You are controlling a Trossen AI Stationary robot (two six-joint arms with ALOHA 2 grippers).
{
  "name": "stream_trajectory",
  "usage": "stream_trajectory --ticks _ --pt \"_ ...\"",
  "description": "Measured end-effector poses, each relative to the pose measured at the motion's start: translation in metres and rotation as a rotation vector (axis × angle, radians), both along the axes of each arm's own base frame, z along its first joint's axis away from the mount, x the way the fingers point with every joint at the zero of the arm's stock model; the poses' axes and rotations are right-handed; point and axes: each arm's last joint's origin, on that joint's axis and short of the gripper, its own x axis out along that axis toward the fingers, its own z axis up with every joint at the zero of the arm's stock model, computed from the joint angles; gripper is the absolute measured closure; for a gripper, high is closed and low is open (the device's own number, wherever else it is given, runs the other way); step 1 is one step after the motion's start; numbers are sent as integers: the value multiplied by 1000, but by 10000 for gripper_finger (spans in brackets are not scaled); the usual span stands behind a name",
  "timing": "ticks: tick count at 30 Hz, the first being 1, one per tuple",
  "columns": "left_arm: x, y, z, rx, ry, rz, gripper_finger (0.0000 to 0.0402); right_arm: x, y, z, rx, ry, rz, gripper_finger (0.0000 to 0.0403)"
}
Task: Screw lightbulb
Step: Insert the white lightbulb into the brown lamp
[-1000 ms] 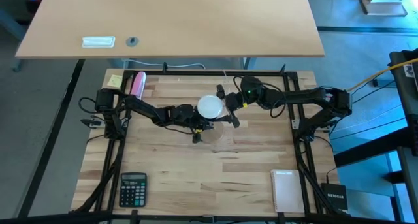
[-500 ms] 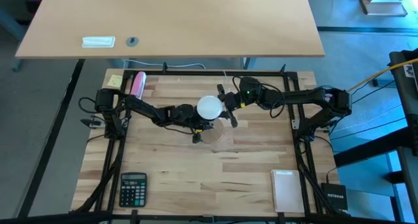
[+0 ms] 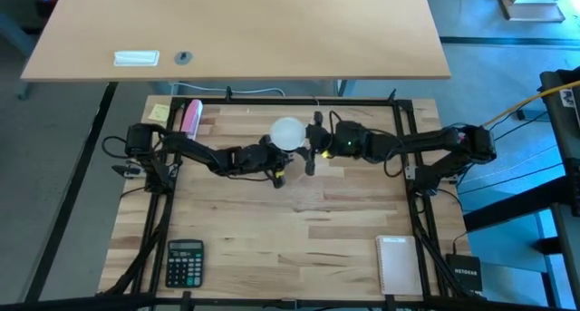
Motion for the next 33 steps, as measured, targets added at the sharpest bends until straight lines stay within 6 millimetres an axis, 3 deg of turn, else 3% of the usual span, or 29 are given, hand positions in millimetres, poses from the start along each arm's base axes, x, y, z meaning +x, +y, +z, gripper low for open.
stream_trajectory --ticks 9,21,29,33 --pt "10 -18 13 20 -54 28 373 9 26 -3 59 -86 -193 255" --pt "9 -20 12 50 -25 22 372 9 42 -6 52 -77 -190 255" --pt "10 -20 16 76 -29 18 372 9 43 -9 28 -47 -167 145" --pt "10 -20 15 82 -18 14 367 10 43 -9 3 -41 -164 120"
